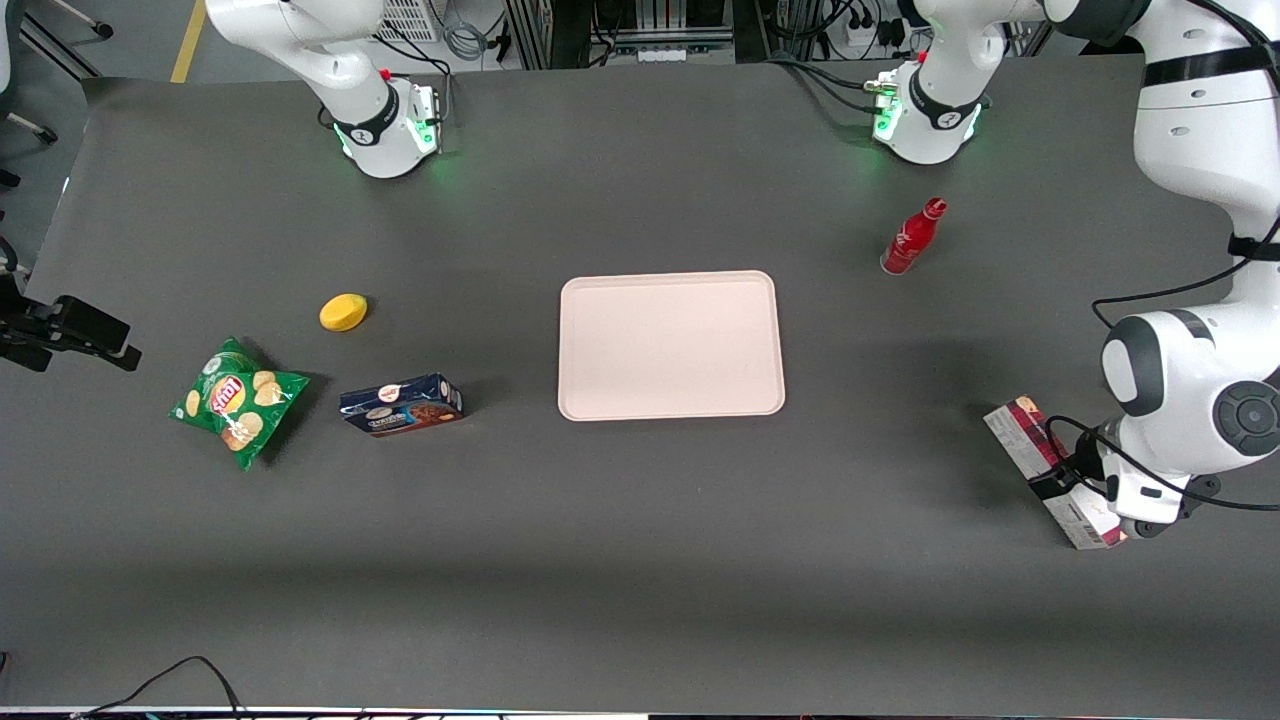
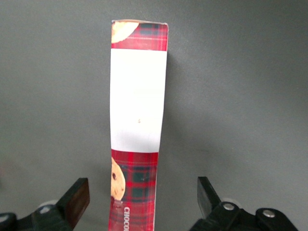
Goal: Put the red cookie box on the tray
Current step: 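Lower the left gripper and close it around the cookie box's middle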
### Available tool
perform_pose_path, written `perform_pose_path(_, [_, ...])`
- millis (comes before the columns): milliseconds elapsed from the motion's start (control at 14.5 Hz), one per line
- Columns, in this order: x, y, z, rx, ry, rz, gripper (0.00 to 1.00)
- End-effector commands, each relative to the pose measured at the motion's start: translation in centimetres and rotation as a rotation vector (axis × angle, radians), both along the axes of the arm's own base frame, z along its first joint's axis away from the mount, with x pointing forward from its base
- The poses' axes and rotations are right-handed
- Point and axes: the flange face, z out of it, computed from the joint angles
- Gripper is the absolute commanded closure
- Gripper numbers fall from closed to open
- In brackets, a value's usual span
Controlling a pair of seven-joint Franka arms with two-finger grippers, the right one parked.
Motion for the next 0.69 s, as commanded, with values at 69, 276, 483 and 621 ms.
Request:
perform_pose_path(69, [-1.2,1.2,-2.8,0.039,-0.027,-0.074,0.00])
perform_pose_path(276, [-1.2,1.3,-4.2,0.037,-0.026,-0.069,0.00])
perform_pose_path(483, [-1.2,1.2,-4.1,0.031,-0.033,-0.053,0.00])
perform_pose_path(621, [-1.1,1.1,-3.8,0.016,-0.039,-0.034,0.04])
